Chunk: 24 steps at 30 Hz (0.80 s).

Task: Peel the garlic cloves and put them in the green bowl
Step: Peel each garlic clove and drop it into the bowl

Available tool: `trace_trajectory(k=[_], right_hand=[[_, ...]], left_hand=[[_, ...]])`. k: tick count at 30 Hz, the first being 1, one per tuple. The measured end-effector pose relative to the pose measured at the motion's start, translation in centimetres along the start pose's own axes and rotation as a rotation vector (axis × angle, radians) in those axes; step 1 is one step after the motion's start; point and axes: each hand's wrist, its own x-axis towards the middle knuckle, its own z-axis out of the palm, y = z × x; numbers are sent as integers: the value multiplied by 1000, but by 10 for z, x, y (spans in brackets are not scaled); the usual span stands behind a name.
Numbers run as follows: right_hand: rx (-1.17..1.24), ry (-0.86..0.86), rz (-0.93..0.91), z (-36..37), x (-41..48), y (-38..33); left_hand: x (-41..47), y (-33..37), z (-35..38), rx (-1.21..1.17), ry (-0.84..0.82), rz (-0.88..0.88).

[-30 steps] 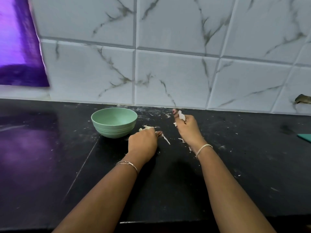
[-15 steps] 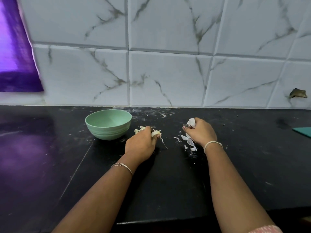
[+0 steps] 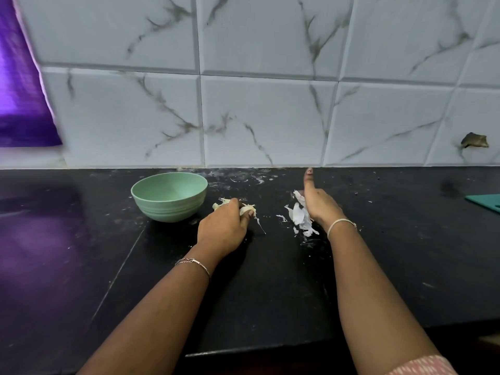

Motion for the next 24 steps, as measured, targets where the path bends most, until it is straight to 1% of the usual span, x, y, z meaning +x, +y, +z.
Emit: trace_trajectory(k=[3, 6, 9, 14, 16, 17, 18, 19, 21, 22, 24], right_hand=[[126, 17, -3, 3, 12, 5], [331, 56, -59, 5, 21, 11], [492, 97, -45, 4, 24, 13], [620, 197, -45, 0, 21, 15], [654, 200, -60, 1, 20, 15], [670, 191, -61, 1, 19, 14], [678, 186, -56, 2, 21, 14], [671, 190, -50, 2, 23, 13], [579, 234, -50, 5, 28, 14], [515, 260, -57, 7, 30, 15], [414, 285, -73, 10, 32, 17]], left_hand=[[1, -1, 0, -3, 7, 7], [1, -1, 1, -8, 15, 7], [2, -1, 1, -42, 22, -9], [2, -2, 0, -67, 37, -15], [5, -4, 1, -126, 20, -27], [8, -6, 2, -203, 6, -53], [13, -8, 4, -331, -9, -87], [17, -10, 5, -502, -17, -126], [20, -9, 5, -851, -58, -229], [21, -8, 3, -961, -84, -267], [20, -8, 2, -1040, -102, -284]])
